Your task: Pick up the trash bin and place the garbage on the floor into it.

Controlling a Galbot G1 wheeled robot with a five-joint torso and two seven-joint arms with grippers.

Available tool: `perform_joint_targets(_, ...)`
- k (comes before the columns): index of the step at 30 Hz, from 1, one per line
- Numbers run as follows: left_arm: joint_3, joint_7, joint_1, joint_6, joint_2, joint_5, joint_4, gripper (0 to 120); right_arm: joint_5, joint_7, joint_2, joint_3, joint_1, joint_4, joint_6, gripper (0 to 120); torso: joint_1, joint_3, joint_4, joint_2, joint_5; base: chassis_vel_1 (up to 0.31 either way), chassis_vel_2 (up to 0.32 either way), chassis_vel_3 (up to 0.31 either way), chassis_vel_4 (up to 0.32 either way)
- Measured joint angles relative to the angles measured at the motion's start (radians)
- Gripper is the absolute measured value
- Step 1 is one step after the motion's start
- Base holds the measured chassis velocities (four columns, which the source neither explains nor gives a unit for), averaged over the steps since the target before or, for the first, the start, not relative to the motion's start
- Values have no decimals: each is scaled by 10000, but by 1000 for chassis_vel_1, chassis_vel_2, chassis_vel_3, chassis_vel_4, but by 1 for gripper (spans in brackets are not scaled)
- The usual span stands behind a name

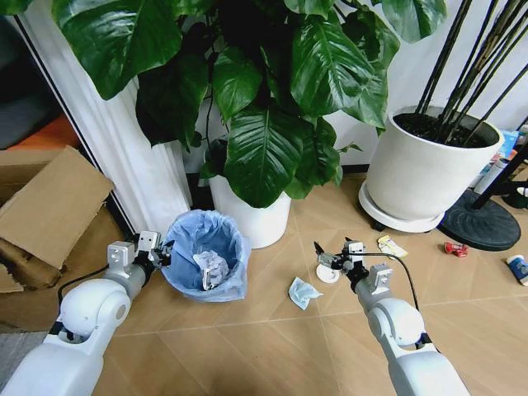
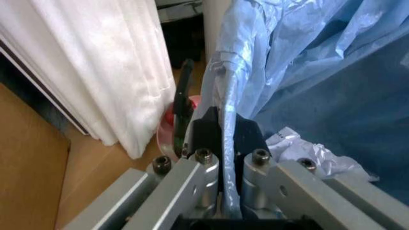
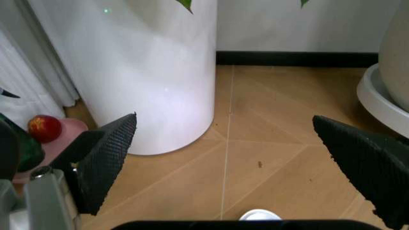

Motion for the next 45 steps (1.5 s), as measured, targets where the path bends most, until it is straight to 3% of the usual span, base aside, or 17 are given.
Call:
perform_joint_targets(10,-44,27,13,-28,-20,0,-15,0,-53,18,22,-154,61,-42,-2,100,1,1,-4,0,2,-116,-94,114,93)
perform_joint_targets(17,-81,34,77,-42,-96,44,-20,0,-81,-127,-49,-504,384,-771,190,100,1,1,-5,0,0,-69,-70,51,54)
perform_joint_targets(30,-240,-183,326,-72,-288,359,-118,0,-371,-1324,49,-1920,1605,-3945,324,100,1,2,-1,0,-2,0,0,0,0)
perform_joint_targets(37,-280,-354,455,-72,-311,340,-313,0,-1218,-1580,694,-2482,2649,-6390,808,100,1,3,0,-1,3,0,0,0,0)
perform_joint_targets(45,-213,-428,489,-62,-302,317,-404,0,-1708,-1588,1309,-2480,3328,-8251,1442,100,1,2,-2,0,0,0,0,0,0)
